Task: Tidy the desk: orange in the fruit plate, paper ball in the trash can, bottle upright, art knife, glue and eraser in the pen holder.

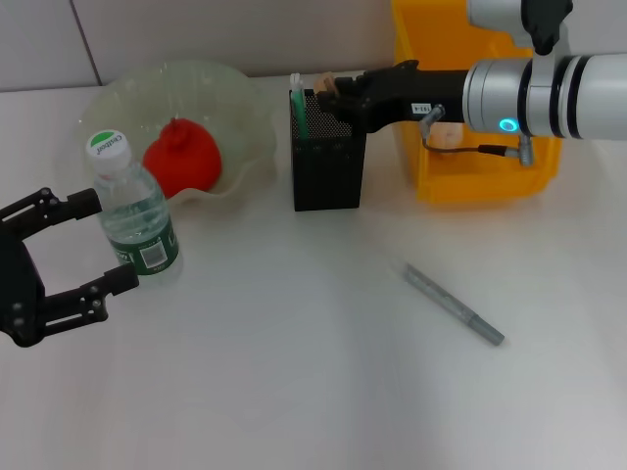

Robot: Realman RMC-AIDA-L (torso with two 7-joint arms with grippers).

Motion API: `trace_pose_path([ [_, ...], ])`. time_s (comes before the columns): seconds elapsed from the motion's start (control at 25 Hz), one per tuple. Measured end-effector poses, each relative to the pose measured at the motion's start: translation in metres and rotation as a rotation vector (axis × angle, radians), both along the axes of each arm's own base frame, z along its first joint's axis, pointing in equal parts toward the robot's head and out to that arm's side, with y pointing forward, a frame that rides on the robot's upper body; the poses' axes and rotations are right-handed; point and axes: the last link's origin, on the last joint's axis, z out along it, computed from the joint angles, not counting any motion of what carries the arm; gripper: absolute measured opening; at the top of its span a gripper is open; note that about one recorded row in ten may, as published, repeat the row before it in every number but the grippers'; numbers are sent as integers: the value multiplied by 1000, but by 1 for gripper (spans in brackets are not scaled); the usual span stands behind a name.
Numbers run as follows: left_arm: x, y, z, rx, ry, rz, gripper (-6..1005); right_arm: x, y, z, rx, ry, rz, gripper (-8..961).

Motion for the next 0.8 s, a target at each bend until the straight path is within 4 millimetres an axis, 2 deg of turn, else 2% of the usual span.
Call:
trace_pose_path([
  [0.2,0,0,0,1,0,0,833,-2,0,1,2,0,6,259],
  [0.4,0,0,0,2,0,-1,833,-3,1,3,9,5,8,467],
  [0.6,0,1,1,3,1,-2,834,-4,-1,12,26,12,31,631],
  [0.8,1,1,0,1,1,-3,834,-1,-11,25,35,16,70,662],
])
